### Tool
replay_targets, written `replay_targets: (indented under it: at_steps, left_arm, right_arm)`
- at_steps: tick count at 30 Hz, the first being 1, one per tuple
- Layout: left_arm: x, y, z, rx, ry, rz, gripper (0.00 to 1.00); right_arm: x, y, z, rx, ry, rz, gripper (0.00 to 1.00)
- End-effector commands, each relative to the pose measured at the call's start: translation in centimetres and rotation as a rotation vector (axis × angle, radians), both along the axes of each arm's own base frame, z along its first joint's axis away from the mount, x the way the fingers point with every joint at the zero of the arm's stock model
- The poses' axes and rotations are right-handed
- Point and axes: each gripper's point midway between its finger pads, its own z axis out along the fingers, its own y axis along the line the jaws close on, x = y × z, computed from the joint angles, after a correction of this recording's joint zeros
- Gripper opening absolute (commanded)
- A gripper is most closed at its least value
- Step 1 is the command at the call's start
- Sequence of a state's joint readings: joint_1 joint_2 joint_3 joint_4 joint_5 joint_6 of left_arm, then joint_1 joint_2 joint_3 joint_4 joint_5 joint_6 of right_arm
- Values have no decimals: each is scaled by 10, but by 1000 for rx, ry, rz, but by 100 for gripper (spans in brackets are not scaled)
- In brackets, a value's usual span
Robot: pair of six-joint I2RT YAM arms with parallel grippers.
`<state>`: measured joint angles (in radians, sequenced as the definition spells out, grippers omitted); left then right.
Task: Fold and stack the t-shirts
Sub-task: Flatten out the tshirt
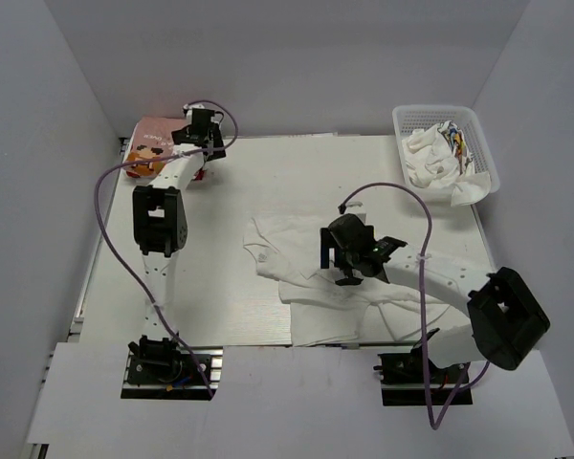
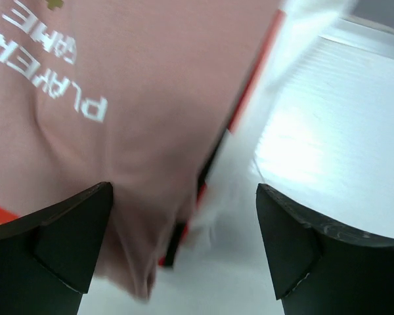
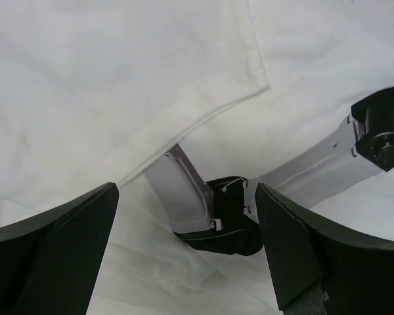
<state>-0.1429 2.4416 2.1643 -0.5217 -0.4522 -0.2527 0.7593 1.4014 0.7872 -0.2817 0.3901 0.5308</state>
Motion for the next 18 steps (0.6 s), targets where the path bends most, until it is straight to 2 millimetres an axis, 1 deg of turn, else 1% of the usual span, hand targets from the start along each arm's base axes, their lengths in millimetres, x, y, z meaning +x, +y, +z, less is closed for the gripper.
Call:
replay_targets:
  at_steps: [1, 2, 3, 4, 5, 6, 8, 9, 10, 11, 12, 13, 14, 15, 17, 18]
  left_arm:
    - [-23, -50, 112, -159, -145, -167, 100]
    - [-29, -60, 123, -207, -162, -201, 100]
    - [-44, -67, 110, -250, -122, -229, 100]
    - [-55, -91, 117, -326, -125, -316, 100]
    - [-70, -97, 143, -377, -158, -339, 100]
    - [-90, -107, 122, -417, -100, -360, 100]
    - [-117, -135, 123, -524, -86, -442, 100]
    - [-143, -141, 111, -553, -47, -455, 100]
    - [-159, -153, 106, -590, -23, -494, 100]
    - [-173, -172, 102, -618, -15, -524, 100]
    - [-194, -176, 79, -617, 39, -530, 100]
    - [-205, -184, 67, -615, 75, -544, 100]
    - [-224, -194, 48, -593, 141, -550, 100]
    - [-230, -198, 38, -574, 175, -546, 98]
    - [-244, -202, 7, -557, 271, -525, 97]
    - [-246, -205, -1, -544, 285, -512, 95]
  right_arm:
    - [15, 6, 29, 69, -110, 7, 90]
    - [17, 8, 34, 80, -120, 3, 90]
    - [16, 9, 42, 102, -138, 1, 90]
    - [17, 9, 46, 116, -148, -21, 90]
    - [15, 6, 46, 125, -153, -31, 90]
    - [16, 7, 54, 163, -172, -50, 90]
    - [15, -4, 51, 164, -183, -90, 90]
    - [11, -9, 46, 168, -164, -133, 90]
    - [13, -21, 49, 159, -182, -178, 90]
    - [14, -30, 49, 139, -194, -213, 90]
    - [6, -46, 41, 90, -170, -263, 90]
    - [7, -59, 44, 89, -182, -303, 90]
    - [1, -76, 40, 33, -175, -345, 90]
    - [-3, -85, 37, 11, -174, -364, 90]
    - [-6, -108, 46, -5, -215, -433, 90]
    - [-13, -117, 42, -12, -220, -444, 90]
